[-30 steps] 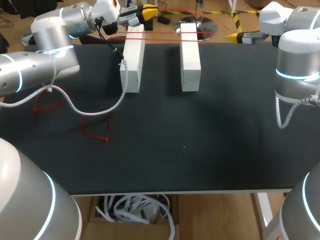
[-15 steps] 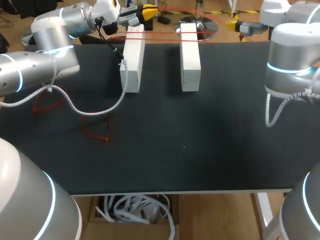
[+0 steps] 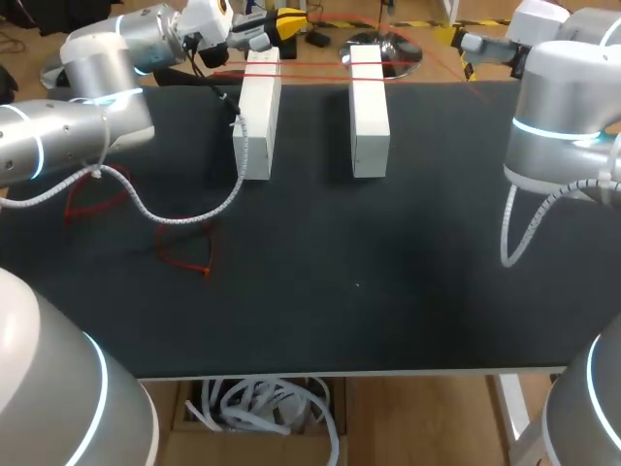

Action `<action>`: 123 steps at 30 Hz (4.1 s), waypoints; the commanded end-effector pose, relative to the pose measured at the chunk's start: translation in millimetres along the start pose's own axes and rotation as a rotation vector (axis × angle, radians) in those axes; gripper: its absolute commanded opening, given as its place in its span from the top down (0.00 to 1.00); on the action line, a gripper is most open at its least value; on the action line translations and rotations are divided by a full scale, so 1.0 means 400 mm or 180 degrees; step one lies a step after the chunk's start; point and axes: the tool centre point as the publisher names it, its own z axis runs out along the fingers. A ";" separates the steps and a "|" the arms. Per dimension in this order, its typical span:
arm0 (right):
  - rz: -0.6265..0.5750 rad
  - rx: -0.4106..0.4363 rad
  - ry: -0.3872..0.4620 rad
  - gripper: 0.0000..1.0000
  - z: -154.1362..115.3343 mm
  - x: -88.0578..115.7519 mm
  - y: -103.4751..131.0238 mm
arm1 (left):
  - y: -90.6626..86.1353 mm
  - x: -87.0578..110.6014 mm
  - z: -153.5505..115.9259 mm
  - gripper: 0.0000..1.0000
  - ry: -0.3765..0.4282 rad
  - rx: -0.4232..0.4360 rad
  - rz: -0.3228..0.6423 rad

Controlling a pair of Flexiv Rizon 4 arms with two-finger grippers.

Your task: Grab the tape and strap the tape.

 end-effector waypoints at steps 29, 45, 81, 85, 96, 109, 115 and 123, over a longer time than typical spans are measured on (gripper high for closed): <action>0.2261 -0.0268 -0.0074 0.00 -0.007 0.050 -0.027 | 0.002 -0.004 -0.001 1.00 0.0016 0.0006 -0.0001; 0.3792 -0.0838 -0.0208 0.00 0.023 -0.022 -0.044 | 0.002 -0.004 -0.001 1.00 0.0016 0.0006 -0.0001; 0.3509 -0.0962 -0.0243 0.42 0.036 -0.056 -0.022 | 0.002 -0.004 -0.001 1.00 0.0016 0.0006 -0.0001; 0.3484 -0.0957 -0.0240 0.49 0.028 -0.058 -0.024 | 0.002 -0.004 -0.001 1.00 0.0016 0.0006 -0.0001; 0.3416 -0.1033 -0.0218 0.54 0.019 -0.079 0.001 | 0.002 -0.004 -0.001 1.00 0.0016 0.0006 -0.0001; 0.3373 -0.1041 -0.0224 0.53 0.013 -0.091 0.005 | 0.002 -0.004 -0.001 1.00 0.0016 0.0006 -0.0001; 0.3364 -0.1037 -0.0228 0.52 0.013 -0.094 0.006 | 0.002 -0.004 -0.001 1.00 0.0016 0.0006 -0.0001; 0.3354 -0.1032 -0.0213 0.53 0.017 -0.090 0.010 | 0.002 -0.004 -0.001 1.00 0.0016 0.0006 -0.0001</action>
